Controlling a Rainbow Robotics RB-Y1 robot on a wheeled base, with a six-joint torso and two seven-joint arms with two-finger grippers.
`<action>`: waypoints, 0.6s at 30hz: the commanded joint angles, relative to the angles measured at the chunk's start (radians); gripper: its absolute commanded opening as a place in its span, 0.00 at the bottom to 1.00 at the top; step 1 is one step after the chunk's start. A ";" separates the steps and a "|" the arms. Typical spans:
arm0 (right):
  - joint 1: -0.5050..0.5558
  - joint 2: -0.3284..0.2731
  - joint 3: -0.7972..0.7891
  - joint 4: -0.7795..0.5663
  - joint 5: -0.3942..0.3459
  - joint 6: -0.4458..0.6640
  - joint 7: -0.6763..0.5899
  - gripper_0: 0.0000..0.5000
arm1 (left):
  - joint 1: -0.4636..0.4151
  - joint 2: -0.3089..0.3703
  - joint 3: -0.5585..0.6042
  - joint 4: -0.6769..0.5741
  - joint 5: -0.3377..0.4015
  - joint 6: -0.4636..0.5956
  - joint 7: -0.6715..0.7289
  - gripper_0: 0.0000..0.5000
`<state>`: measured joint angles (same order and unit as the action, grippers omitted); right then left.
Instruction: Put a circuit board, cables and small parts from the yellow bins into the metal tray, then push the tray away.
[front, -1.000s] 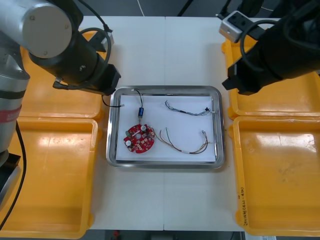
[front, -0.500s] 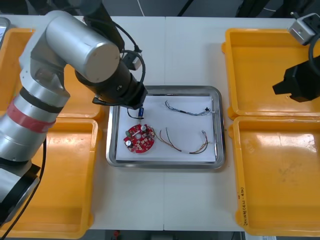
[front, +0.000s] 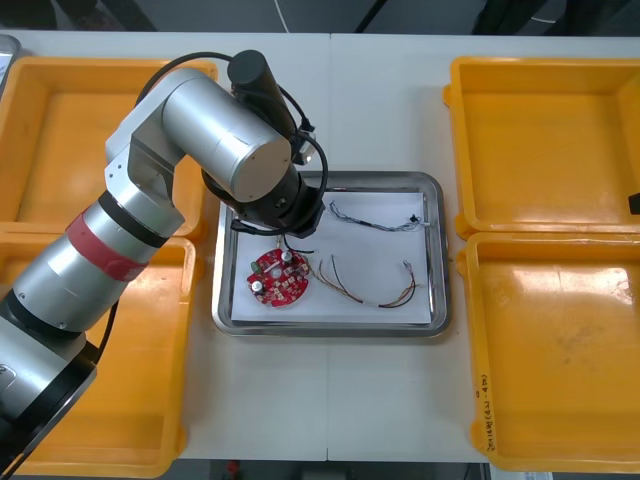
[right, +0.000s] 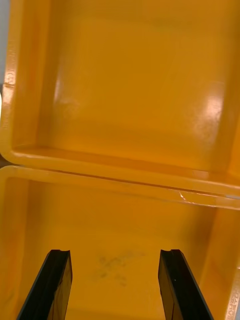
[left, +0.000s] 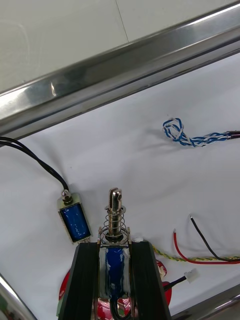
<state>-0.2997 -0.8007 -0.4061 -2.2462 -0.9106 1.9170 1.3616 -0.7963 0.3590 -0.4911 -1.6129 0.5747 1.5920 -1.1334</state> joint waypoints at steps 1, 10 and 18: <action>0.039 0.046 -0.085 -0.027 0.044 0.003 -0.030 1.00 | -0.047 -0.028 -0.032 0.002 -0.012 -0.024 0.126 0.00; 0.087 0.126 -0.077 -0.026 0.150 0.003 -0.030 1.00 | -0.046 -0.028 -0.050 0.039 -0.027 -0.072 0.144 0.00; 0.116 0.182 -0.042 -0.026 0.197 0.003 -0.019 1.00 | -0.046 -0.026 -0.052 0.039 -0.027 -0.073 0.165 0.51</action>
<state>-0.2017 -0.6387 -0.4634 -2.2462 -0.7219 1.9170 1.3616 -0.7966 0.3566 -0.5290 -1.5631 0.5577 1.5305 -1.0671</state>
